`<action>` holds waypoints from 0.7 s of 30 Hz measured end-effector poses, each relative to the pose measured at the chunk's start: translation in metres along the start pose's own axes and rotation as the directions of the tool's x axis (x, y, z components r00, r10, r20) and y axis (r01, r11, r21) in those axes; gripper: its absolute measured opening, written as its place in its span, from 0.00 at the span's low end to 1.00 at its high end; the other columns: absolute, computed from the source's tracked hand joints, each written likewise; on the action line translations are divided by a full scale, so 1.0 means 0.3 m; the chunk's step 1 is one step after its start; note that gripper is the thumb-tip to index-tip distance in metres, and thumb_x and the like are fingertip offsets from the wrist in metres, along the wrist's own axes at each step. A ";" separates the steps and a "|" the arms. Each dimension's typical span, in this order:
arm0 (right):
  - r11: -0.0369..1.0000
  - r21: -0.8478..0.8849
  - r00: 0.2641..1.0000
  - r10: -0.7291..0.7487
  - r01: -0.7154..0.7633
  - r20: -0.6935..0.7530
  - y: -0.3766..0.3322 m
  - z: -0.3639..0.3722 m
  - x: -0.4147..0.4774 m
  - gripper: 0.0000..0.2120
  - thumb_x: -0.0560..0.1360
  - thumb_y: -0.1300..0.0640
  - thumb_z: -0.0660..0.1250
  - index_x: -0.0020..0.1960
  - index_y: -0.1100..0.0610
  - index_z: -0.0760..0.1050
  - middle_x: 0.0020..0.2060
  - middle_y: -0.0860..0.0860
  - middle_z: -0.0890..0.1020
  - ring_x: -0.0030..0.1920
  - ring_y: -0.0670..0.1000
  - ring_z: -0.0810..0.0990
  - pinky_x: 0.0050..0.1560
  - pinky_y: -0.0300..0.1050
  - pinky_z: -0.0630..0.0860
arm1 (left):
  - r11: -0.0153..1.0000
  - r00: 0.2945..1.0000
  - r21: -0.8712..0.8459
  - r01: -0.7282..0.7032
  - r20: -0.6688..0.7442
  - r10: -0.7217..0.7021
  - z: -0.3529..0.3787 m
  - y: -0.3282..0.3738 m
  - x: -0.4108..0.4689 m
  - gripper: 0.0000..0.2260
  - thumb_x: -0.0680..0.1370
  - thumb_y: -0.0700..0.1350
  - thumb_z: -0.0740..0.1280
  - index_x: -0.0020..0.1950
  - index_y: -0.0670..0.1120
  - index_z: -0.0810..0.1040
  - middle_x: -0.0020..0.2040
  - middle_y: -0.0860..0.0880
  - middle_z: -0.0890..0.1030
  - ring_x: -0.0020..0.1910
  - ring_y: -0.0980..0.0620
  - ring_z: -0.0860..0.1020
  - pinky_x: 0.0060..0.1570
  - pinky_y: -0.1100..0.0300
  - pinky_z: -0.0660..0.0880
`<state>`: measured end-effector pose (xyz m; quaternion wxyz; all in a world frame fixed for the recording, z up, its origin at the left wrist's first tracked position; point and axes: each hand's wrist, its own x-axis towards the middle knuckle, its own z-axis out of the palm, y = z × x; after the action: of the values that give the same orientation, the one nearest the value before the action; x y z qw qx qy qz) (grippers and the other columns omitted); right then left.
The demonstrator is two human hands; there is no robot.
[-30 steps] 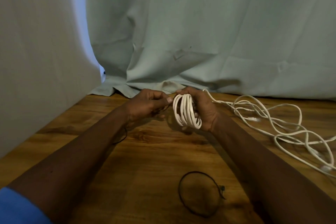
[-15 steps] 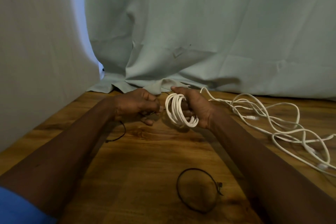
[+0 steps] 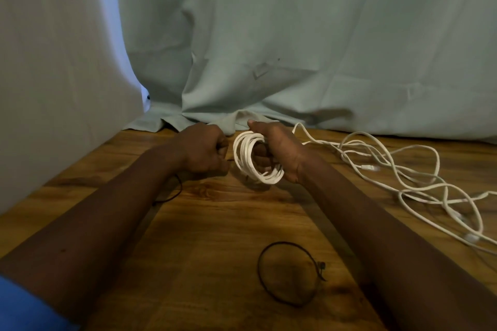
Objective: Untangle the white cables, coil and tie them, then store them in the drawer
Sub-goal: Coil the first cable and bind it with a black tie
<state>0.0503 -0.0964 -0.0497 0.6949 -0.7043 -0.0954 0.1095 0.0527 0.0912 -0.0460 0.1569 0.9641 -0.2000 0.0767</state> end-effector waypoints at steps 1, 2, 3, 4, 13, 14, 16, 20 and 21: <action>0.995 -0.087 0.997 -0.047 0.041 -0.067 -0.003 0.005 -0.001 0.25 0.84 0.48 0.59 0.29 0.55 0.70 0.23 0.53 0.69 0.21 0.50 0.67 0.25 0.40 0.63 | 0.998 1.000 -0.052 -0.029 0.004 0.029 -0.005 -0.002 -0.002 0.14 0.70 0.43 0.78 0.30 0.50 0.75 0.26 0.56 0.75 0.27 0.59 0.73 0.34 0.60 0.70; 0.983 -0.168 0.988 -0.092 0.071 -0.121 -0.007 0.009 -0.002 0.24 0.84 0.48 0.61 0.31 0.55 0.71 0.25 0.54 0.72 0.24 0.52 0.70 0.27 0.43 0.66 | 0.991 0.998 -0.127 -0.053 0.016 0.055 -0.011 -0.002 -0.004 0.15 0.71 0.41 0.78 0.30 0.50 0.76 0.24 0.57 0.74 0.26 0.60 0.72 0.35 0.60 0.70; 0.969 -0.232 0.980 -0.127 0.088 -0.157 -0.012 0.012 -0.004 0.23 0.83 0.49 0.62 0.31 0.55 0.72 0.26 0.55 0.74 0.25 0.53 0.71 0.29 0.44 0.68 | 0.974 0.996 -0.215 -0.068 0.035 0.077 -0.017 -0.002 -0.008 0.15 0.73 0.39 0.77 0.31 0.51 0.77 0.24 0.57 0.74 0.26 0.60 0.71 0.35 0.61 0.70; 0.954 -0.282 0.972 -0.154 0.100 -0.175 -0.016 0.011 -0.004 0.22 0.83 0.49 0.62 0.32 0.55 0.73 0.27 0.55 0.74 0.25 0.53 0.72 0.30 0.45 0.68 | 0.949 0.994 -0.306 -0.075 0.052 0.095 -0.021 -0.004 -0.013 0.15 0.74 0.37 0.75 0.31 0.50 0.78 0.25 0.56 0.74 0.26 0.61 0.71 0.36 0.62 0.71; 0.907 -0.402 0.969 -0.197 0.123 -0.148 -0.027 0.002 -0.014 0.19 0.83 0.51 0.61 0.36 0.54 0.78 0.23 0.47 0.76 0.21 0.43 0.73 0.32 0.45 0.67 | 0.760 0.994 -0.649 -0.029 0.062 0.091 -0.035 -0.070 -0.020 0.07 0.80 0.36 0.70 0.42 0.39 0.85 0.42 0.39 0.80 0.42 0.53 0.81 0.49 0.57 0.81; 0.913 -0.396 0.972 -0.177 0.103 -0.156 -0.027 0.001 -0.016 0.19 0.83 0.50 0.62 0.36 0.55 0.77 0.23 0.48 0.76 0.21 0.44 0.73 0.31 0.45 0.67 | 0.746 0.993 -0.665 -0.029 0.067 0.099 -0.040 -0.070 -0.022 0.08 0.79 0.37 0.71 0.41 0.42 0.85 0.41 0.39 0.80 0.42 0.51 0.81 0.49 0.57 0.81; 0.922 -0.380 0.978 -0.145 0.078 -0.152 -0.026 -0.001 -0.022 0.18 0.83 0.50 0.62 0.38 0.57 0.76 0.23 0.50 0.75 0.20 0.46 0.71 0.27 0.44 0.67 | 0.746 0.992 -0.666 -0.019 0.082 0.099 -0.045 -0.070 -0.027 0.06 0.79 0.39 0.72 0.43 0.43 0.86 0.43 0.40 0.83 0.43 0.51 0.82 0.51 0.55 0.82; 0.937 -0.344 0.979 -0.115 0.052 -0.166 -0.017 0.001 -0.021 0.15 0.82 0.53 0.64 0.38 0.56 0.75 0.26 0.51 0.75 0.22 0.46 0.72 0.26 0.41 0.67 | 0.804 0.992 -0.594 -0.026 0.086 0.096 -0.026 -0.056 -0.019 0.05 0.79 0.43 0.72 0.49 0.43 0.87 0.45 0.39 0.85 0.45 0.50 0.83 0.54 0.49 0.82; 0.947 -0.318 0.979 -0.103 0.042 -0.177 -0.013 0.002 -0.020 0.13 0.82 0.53 0.65 0.39 0.56 0.75 0.27 0.52 0.76 0.23 0.46 0.73 0.26 0.41 0.68 | 0.807 0.993 -0.590 -0.026 0.078 0.088 -0.017 -0.045 -0.017 0.05 0.80 0.43 0.72 0.50 0.43 0.86 0.45 0.38 0.85 0.44 0.48 0.84 0.54 0.49 0.83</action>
<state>0.0445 -0.0973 -0.0456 0.5842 -0.8086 -0.0704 -0.0008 0.0531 0.1066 -0.0460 0.4344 0.8645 -0.2505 -0.0333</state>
